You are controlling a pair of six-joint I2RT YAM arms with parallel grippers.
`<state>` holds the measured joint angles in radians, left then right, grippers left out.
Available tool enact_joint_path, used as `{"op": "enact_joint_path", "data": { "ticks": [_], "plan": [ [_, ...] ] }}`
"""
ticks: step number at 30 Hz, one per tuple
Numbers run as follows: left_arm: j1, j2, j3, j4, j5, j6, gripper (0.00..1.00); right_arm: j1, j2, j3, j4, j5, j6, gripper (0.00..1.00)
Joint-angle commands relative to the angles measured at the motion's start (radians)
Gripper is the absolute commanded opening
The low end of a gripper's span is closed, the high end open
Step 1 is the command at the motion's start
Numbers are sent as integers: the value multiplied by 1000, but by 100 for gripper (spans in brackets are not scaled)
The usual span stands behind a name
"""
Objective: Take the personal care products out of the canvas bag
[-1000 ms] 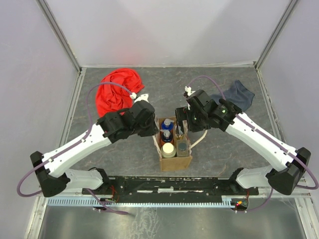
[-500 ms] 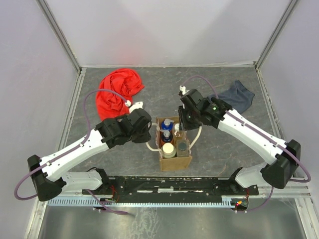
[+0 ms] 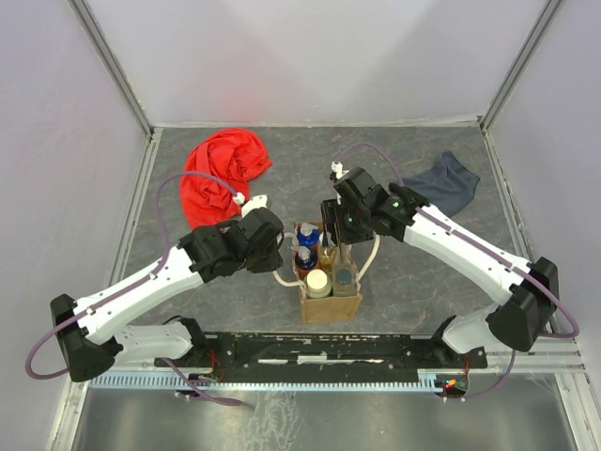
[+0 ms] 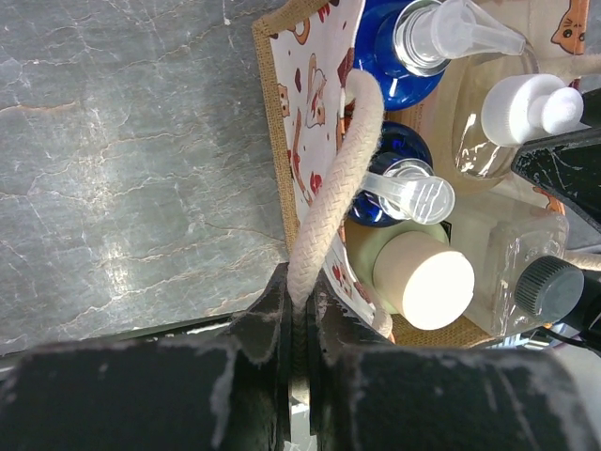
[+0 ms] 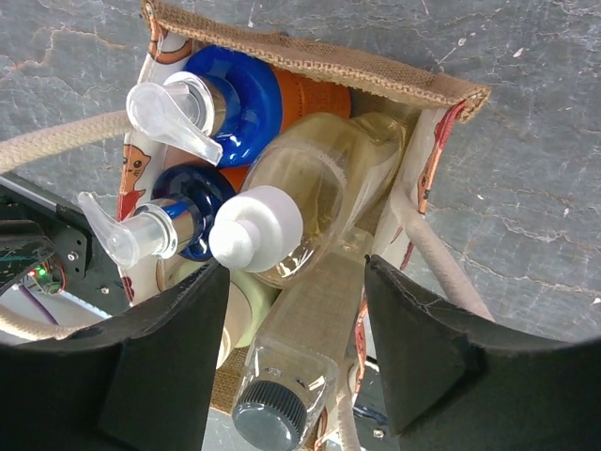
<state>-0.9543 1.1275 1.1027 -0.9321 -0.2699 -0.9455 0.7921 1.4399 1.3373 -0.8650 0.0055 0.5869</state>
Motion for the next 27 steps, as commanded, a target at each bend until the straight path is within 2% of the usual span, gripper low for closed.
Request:
{"op": "enact_joint_path", "data": {
  "ticks": [1,10,18,25,27],
  "plan": [
    [1,-6,-10,31,-14,-36,3,6,-24,-25,43,21,9,68],
    [0,0,-26,69,7,-34,4,21,-11,-30,46,24,3,71],
    [1,3,-28,74,13,-27,5,59,84,-13,-1,104,1,66],
    [0,10,-55,113,26,-30,5,123,201,55,-113,279,8,68],
    [0,12,-58,116,26,-31,5,132,232,69,-144,317,10,64]
  ]
}}
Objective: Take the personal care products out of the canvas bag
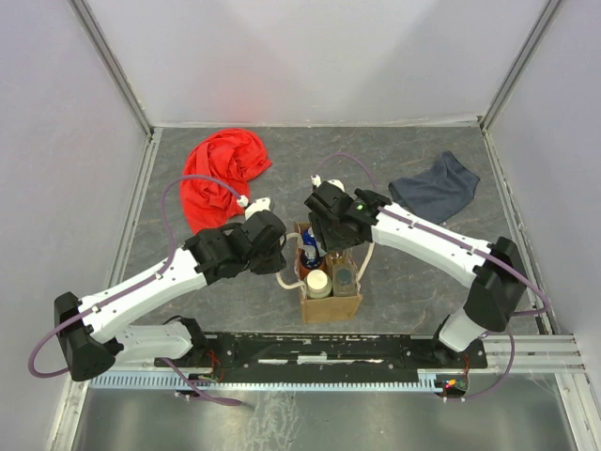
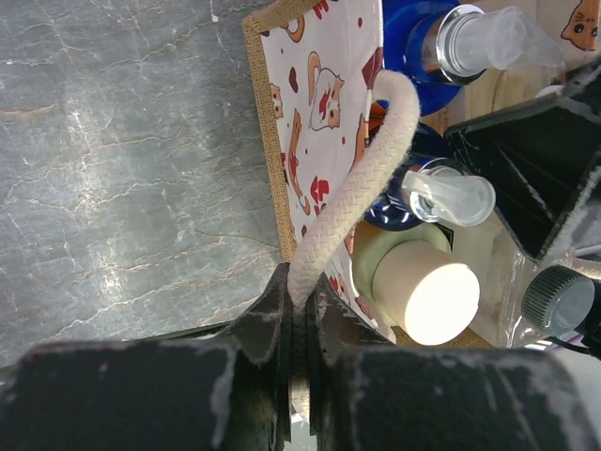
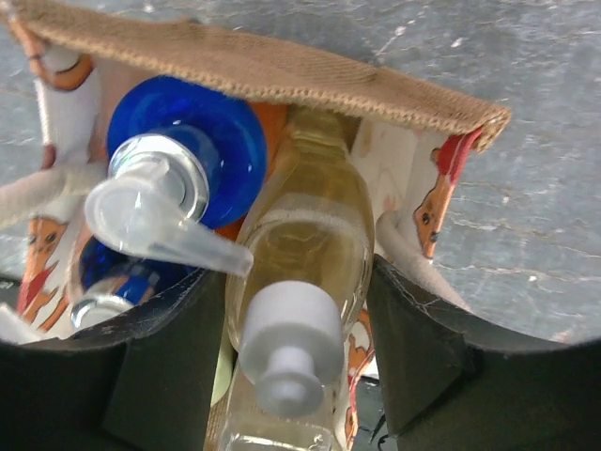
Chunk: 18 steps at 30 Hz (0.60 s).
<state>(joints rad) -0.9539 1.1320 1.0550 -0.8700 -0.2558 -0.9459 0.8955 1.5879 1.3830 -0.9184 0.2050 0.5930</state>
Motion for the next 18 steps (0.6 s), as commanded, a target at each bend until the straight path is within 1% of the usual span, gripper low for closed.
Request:
{"op": "enact_joint_path", "data": {
  "ticks": [1,5,6,9,10,11,15,17,18],
  "plan": [
    [0,7,-11,55,11,-29,4,32,96,28,-102,128,9,61],
    [0,3,-10,54,6,-29,5,35,110,22,-109,145,19,49],
    [0,1,-10,54,5,-28,5,35,113,22,-111,143,22,49],
    [0,-1,-10,54,3,-28,5,36,129,28,-122,131,23,59],
    [0,0,-8,55,2,-29,5,38,132,28,-123,127,23,60],
    [0,0,-9,55,3,-29,5,39,134,27,-124,126,25,57],
    [0,-1,-10,55,4,-28,5,42,113,36,-121,130,30,20],
    [0,-1,-9,54,3,-28,5,42,98,67,-142,146,29,5],
    [0,-1,-9,55,4,-28,5,43,90,90,-155,155,26,1]
  ]
}}
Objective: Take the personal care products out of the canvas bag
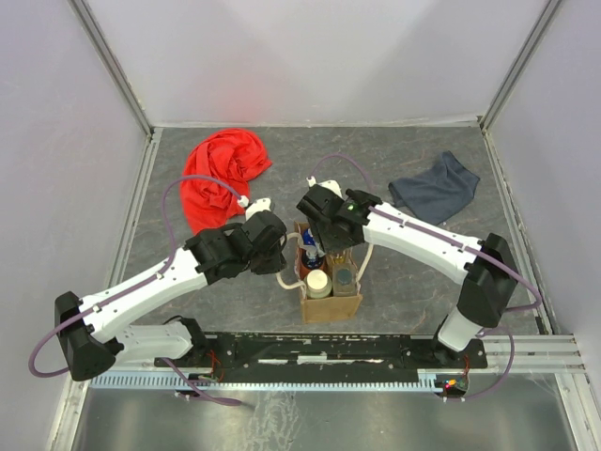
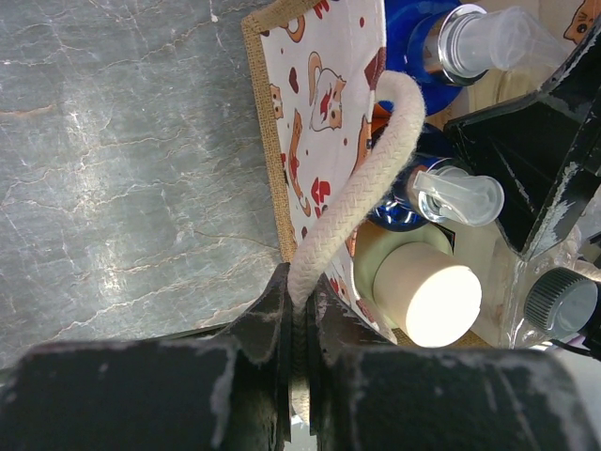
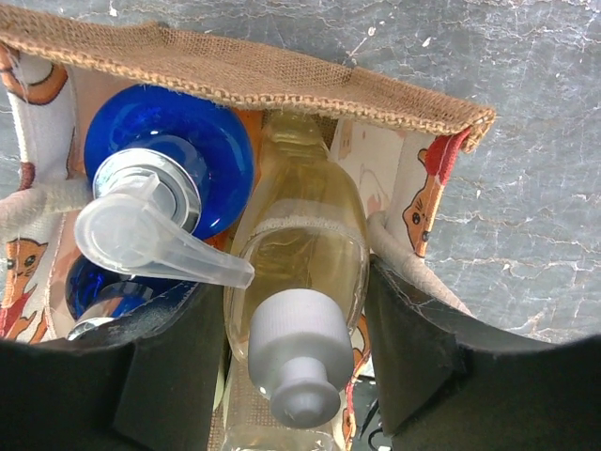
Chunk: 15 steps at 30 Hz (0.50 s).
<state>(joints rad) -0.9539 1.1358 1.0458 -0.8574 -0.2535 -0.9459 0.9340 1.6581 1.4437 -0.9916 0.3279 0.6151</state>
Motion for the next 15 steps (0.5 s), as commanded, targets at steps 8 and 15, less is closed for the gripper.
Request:
{"op": "enact_joint_path", "data": {
  "ticks": [8,15],
  "plan": [
    [0,-22,-11,44,-3,-36,5,7,-24,310,-202,94,-66,1],
    [0,-18,-12,45,0,-34,5,7,-5,470,-226,80,-119,1]
  ]
}}
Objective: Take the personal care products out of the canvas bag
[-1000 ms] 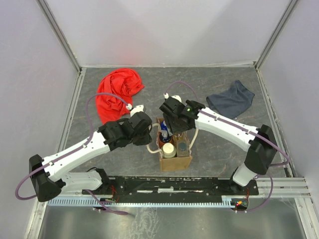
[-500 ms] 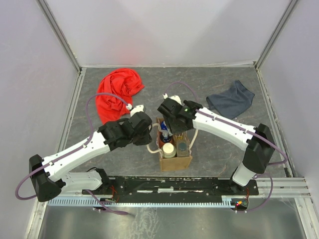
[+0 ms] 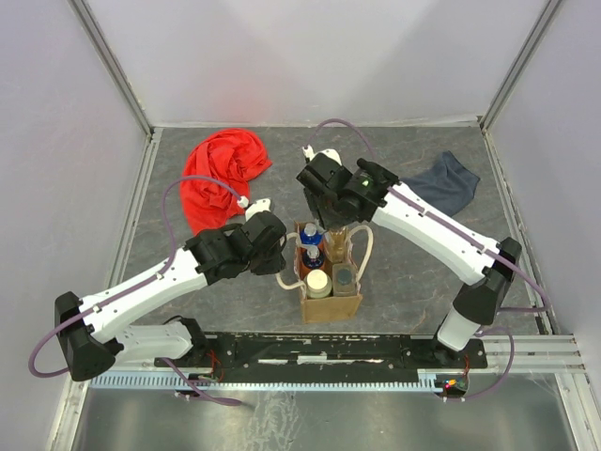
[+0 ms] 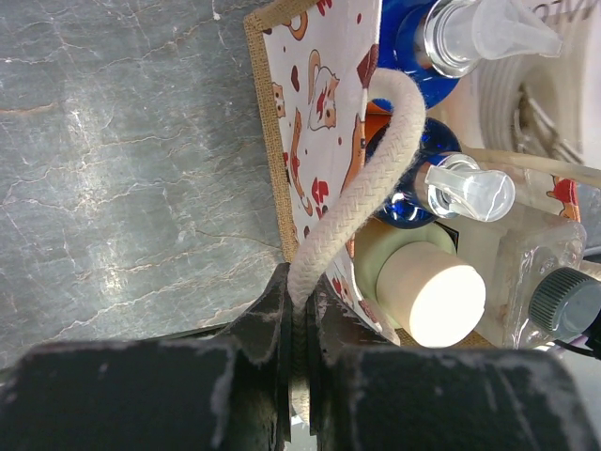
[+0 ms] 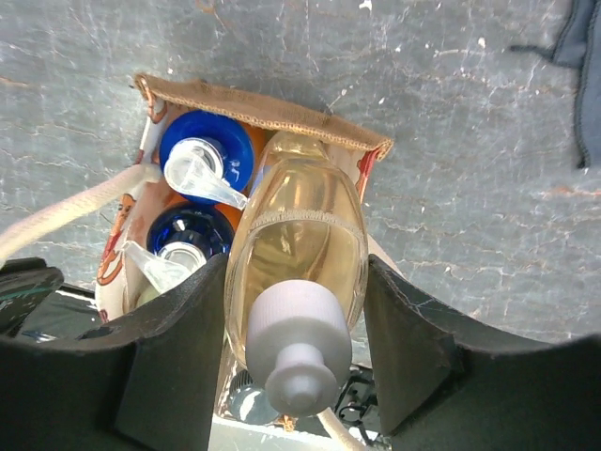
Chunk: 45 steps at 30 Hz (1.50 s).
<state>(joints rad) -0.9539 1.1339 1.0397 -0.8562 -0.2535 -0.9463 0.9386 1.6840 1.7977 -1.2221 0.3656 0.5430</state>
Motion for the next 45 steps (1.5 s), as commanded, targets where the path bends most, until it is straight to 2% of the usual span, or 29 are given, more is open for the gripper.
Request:
{"op": "enact_joint_path", "data": {
  "ticks": [1,22,34,45],
  "plan": [
    [1,-16,-6,43,-1,-34,5,3,-22,146,0,44,-55,1],
    [0,-20,-23,35,-7,-37,5,-39,114,609,-101,96,-196,1],
    [0,-8,-21,34,-11,-39,6,-297,99,550,126,-44,-237,1],
    [0,-3,-16,33,-5,-41,5,-429,290,515,248,-60,-269,1]
  ]
}}
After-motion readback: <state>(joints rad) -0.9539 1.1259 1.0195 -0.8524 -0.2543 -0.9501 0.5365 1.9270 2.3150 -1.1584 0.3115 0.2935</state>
